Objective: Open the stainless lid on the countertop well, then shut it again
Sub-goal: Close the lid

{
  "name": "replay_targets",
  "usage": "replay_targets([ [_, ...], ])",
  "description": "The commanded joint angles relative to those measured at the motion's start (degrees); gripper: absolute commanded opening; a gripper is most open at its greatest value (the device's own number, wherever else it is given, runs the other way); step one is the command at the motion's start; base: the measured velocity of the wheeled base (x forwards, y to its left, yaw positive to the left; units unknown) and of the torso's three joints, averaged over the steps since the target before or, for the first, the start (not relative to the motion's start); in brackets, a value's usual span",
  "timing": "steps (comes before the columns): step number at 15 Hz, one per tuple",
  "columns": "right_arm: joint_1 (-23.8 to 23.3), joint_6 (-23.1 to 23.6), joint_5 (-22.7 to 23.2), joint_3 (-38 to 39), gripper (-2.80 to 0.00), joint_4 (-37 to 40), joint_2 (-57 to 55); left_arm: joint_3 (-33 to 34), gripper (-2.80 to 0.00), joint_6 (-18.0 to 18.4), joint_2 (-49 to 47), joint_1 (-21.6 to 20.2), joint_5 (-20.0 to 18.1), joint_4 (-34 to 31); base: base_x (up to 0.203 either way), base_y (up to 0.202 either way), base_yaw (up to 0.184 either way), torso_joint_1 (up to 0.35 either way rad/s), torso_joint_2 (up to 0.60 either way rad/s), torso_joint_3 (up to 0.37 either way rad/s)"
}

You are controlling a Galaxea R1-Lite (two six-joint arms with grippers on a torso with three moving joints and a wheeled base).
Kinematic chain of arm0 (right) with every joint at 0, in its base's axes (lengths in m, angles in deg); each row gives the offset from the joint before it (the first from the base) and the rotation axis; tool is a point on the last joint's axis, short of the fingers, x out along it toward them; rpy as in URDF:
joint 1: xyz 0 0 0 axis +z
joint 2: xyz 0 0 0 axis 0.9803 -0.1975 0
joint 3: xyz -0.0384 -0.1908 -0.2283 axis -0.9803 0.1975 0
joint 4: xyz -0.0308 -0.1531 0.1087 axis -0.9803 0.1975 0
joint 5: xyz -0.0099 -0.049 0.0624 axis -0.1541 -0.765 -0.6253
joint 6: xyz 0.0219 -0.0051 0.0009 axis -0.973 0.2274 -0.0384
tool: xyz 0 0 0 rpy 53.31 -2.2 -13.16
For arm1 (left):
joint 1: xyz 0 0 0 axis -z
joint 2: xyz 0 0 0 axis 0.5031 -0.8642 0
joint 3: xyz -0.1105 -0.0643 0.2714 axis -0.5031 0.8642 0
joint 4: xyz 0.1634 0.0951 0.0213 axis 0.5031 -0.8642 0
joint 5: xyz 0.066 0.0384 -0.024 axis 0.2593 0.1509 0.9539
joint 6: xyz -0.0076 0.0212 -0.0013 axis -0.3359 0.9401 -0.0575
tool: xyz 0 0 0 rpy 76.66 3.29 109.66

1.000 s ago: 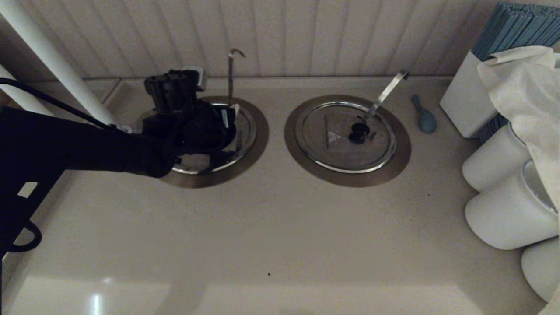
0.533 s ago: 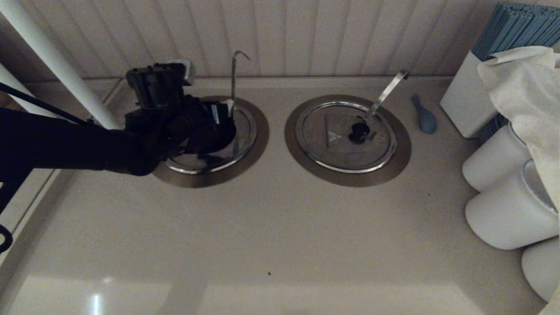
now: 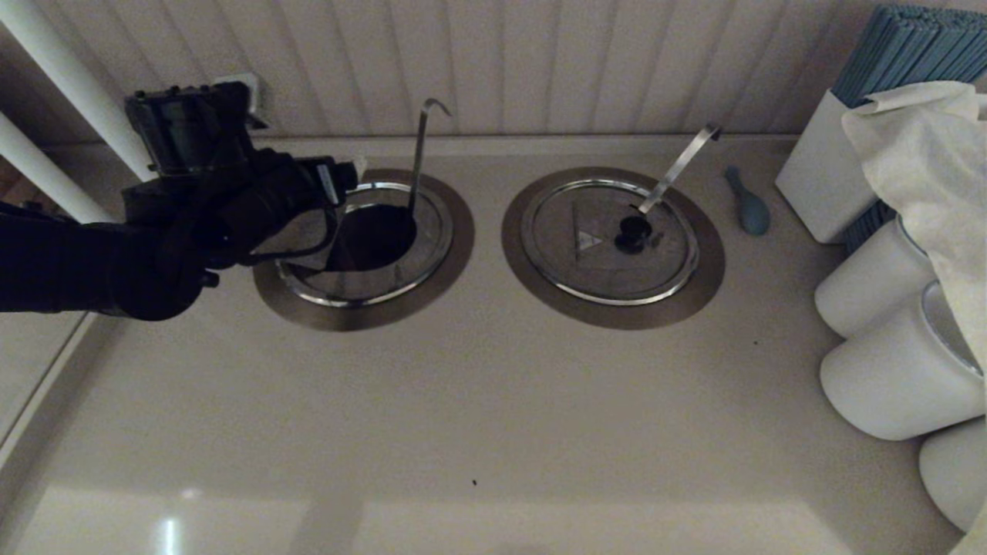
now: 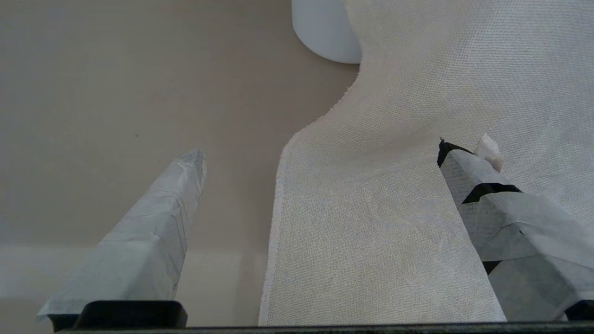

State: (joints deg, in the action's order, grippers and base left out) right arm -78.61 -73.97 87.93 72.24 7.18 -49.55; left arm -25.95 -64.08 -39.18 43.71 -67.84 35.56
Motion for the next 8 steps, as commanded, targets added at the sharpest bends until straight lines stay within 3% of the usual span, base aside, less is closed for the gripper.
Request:
replay_targets([
  [1, 0.0, 0.0, 0.0, 0.0, 0.0, 0.0, -0.1, 0.7, 0.0, -2.2, 2.8, -2.5, 2.1, 0.2, 0.0, 0.0, 0.0, 0.0, 0.0, 0.0],
  [5, 0.0, 0.0, 0.0, 0.0, 0.0, 0.0, -0.1, 4.3, 0.0, -9.2, 4.3, -8.3, 2.6, 0.2, 0.0, 0.0, 0.0, 0.0, 0.0, 0.0],
  [8, 0.0, 0.0, 0.0, 0.0, 0.0, 0.0, 0.0, 5.6, 0.0, -18.7, 3.0, -11.2, 1.7, -0.3, 0.0, 0.0, 0.0, 0.0, 0.0, 0.0],
])
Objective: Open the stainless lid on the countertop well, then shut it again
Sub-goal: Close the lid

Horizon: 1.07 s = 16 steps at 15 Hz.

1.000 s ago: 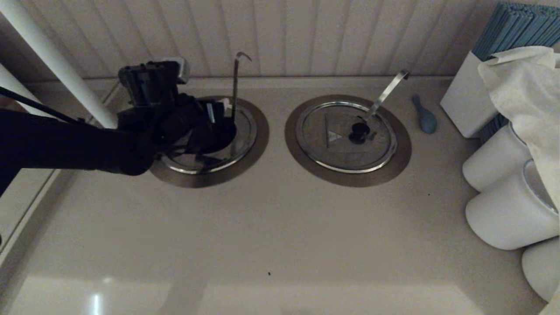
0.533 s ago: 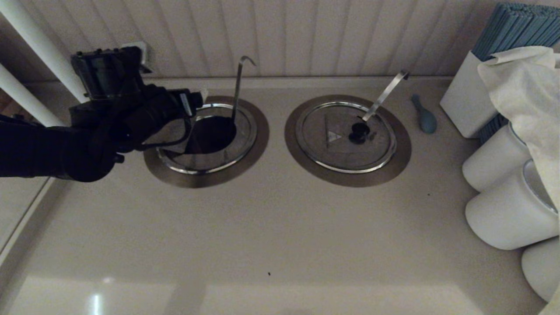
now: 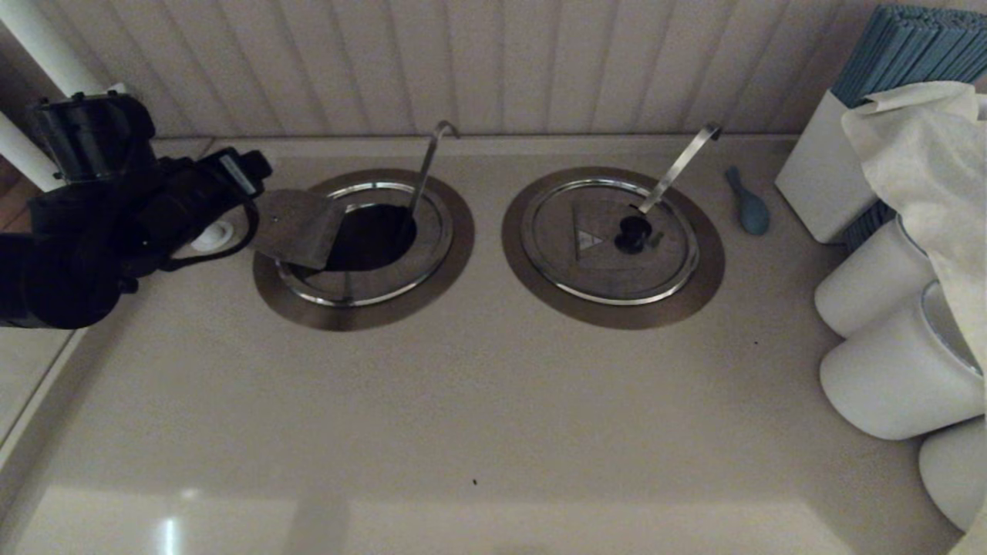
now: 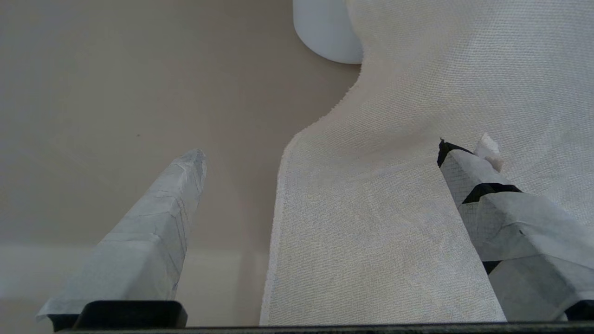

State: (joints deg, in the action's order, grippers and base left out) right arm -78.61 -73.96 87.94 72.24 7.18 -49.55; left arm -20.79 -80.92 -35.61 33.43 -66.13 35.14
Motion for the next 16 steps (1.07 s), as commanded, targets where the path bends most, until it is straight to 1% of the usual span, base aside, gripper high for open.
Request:
replay_targets([
  [1, 0.0, 0.0, 0.0, 0.0, 0.0, 0.0, 0.0, 0.7, 0.0, -3.4, -1.6, -1.2, -0.8, -0.1, 0.0, 0.0, 0.0, 0.0, 0.0, 0.0],
  [3, 0.0, 0.0, 0.0, 0.0, 0.0, 0.0, 0.0, 1.3, 0.0, -7.3, -3.4, -1.3, -2.3, -0.3, 0.0, 0.0, 0.0, 0.0, 0.0, 0.0],
  [5, 0.0, 0.0, 0.0, 0.0, 0.0, 0.0, -0.1, 1.4, 0.0, -9.4, -5.4, -1.3, -3.8, -0.1, 0.0, 0.0, 0.0, 0.0, 0.0, 0.0],
  [10, 0.0, 0.0, 0.0, 0.0, 0.0, 0.0, -0.1, 1.0, 0.0, -9.8, -6.8, -1.2, -4.5, 0.4, 0.0, 0.0, 0.0, 0.0, 0.0, 0.0],
  [16, 0.0, 0.0, 0.0, 0.0, 0.0, 0.0, -0.1, 0.2, 0.0, -9.8, -4.7, 0.3, -4.8, -0.1, 0.0, 0.0, 0.0, 0.0, 0.0, 0.0],
])
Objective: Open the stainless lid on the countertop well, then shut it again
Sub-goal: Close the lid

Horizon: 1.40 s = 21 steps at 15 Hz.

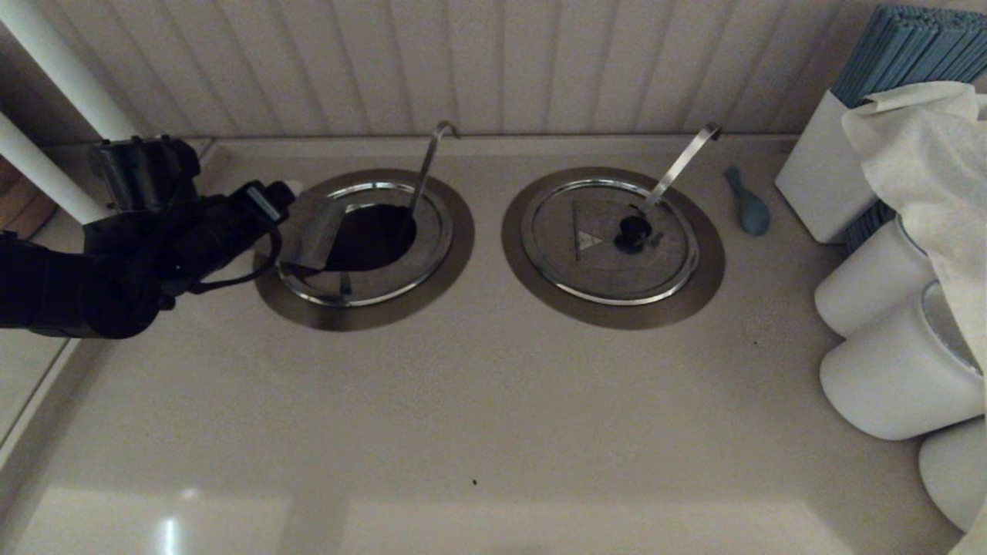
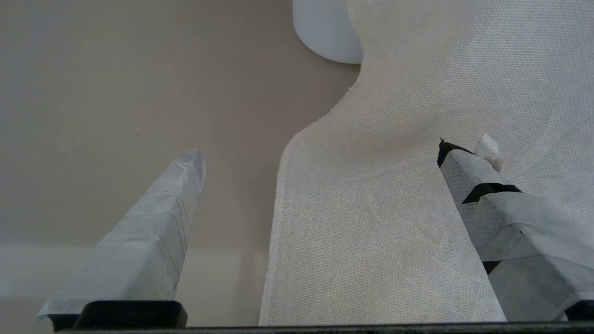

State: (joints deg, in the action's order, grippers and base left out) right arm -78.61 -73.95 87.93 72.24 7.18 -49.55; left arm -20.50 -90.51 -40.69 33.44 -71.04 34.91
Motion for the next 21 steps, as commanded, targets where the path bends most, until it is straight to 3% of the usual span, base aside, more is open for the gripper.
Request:
replay_targets([
  [1, 0.0, 0.0, 0.0, 0.0, 0.0, 0.0, 0.0, -0.1, 0.0, -0.2, 0.3, 0.6, 0.1, 0.2, 0.0, 0.0, 0.0, 0.0, 0.0, 0.0],
  [12, 0.0, 0.0, 0.0, 0.0, 0.0, 0.0, -0.1, -0.3, 0.0, -0.2, 5.8, 6.3, 0.3, -0.2, 0.0, 0.0, 0.0, 0.0, 0.0, 0.0],
  [21, 0.0, 0.0, 0.0, 0.0, 0.0, 0.0, 0.0, 1.7, 0.0, 0.1, 7.5, 13.9, 0.8, -2.5, 0.0, 0.0, 0.0, 0.0, 0.0, 0.0],
])
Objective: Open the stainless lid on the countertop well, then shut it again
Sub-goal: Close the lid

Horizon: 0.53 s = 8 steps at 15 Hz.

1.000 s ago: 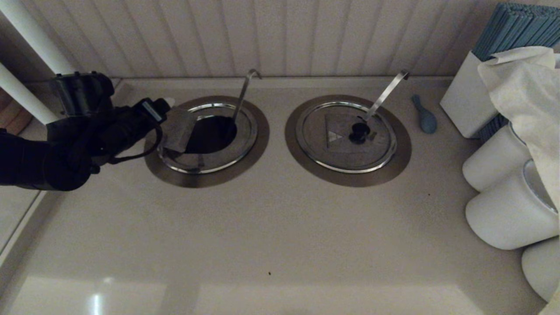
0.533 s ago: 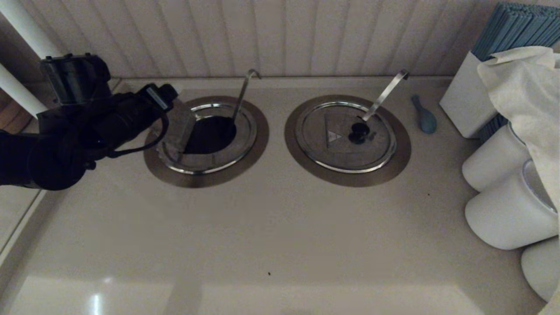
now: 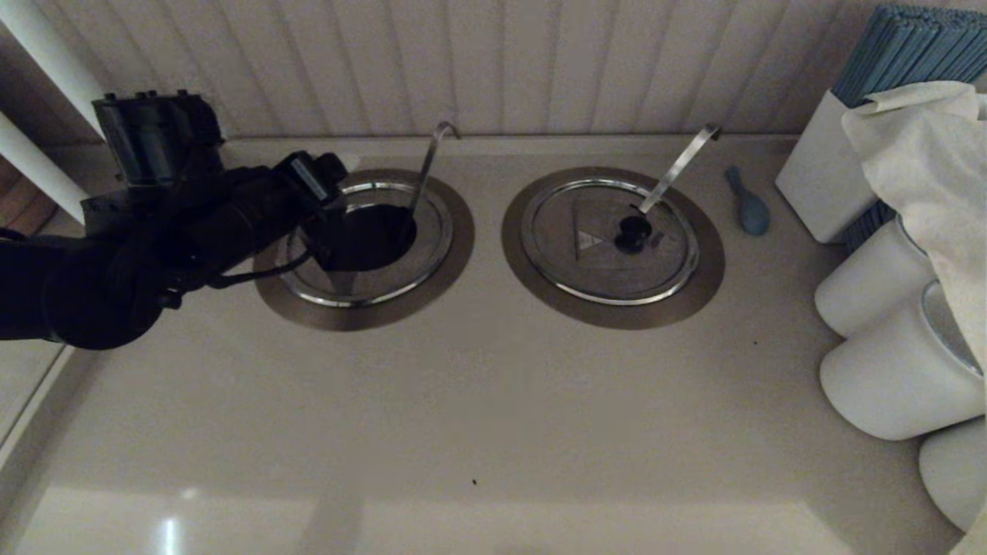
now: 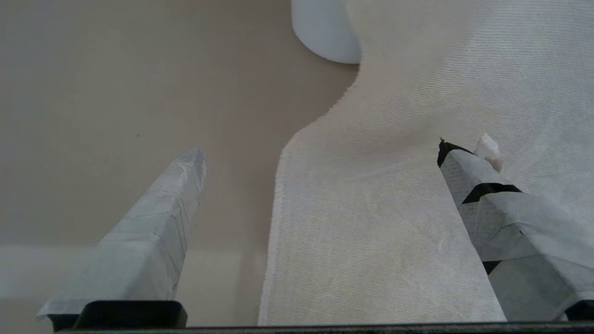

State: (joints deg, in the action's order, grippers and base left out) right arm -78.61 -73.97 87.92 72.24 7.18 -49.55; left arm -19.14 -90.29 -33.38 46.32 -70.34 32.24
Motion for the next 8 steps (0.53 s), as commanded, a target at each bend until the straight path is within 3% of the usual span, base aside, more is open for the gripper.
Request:
replay_targets([
  [1, 0.0, 0.0, 0.0, 0.0, 0.0, 0.0, -0.1, 0.7, 0.0, -0.1, 0.6, 1.9, 0.2, 0.1, 0.0, 0.0, 0.0, 0.0, 0.0, 0.0],
  [4, 0.0, 0.0, 0.0, 0.0, 0.0, 0.0, 0.0, 2.4, 0.0, 0.0, 2.1, 5.2, 0.3, 0.2, 0.0, 0.0, 0.0, 0.0, 0.0, 0.0],
  [8, 0.0, 0.0, 0.0, 0.0, 0.0, 0.0, 0.0, 2.8, 0.0, 0.2, 4.8, 5.4, 0.5, 0.1, 0.0, 0.0, 0.0, 0.0, 0.0, 0.0],
])
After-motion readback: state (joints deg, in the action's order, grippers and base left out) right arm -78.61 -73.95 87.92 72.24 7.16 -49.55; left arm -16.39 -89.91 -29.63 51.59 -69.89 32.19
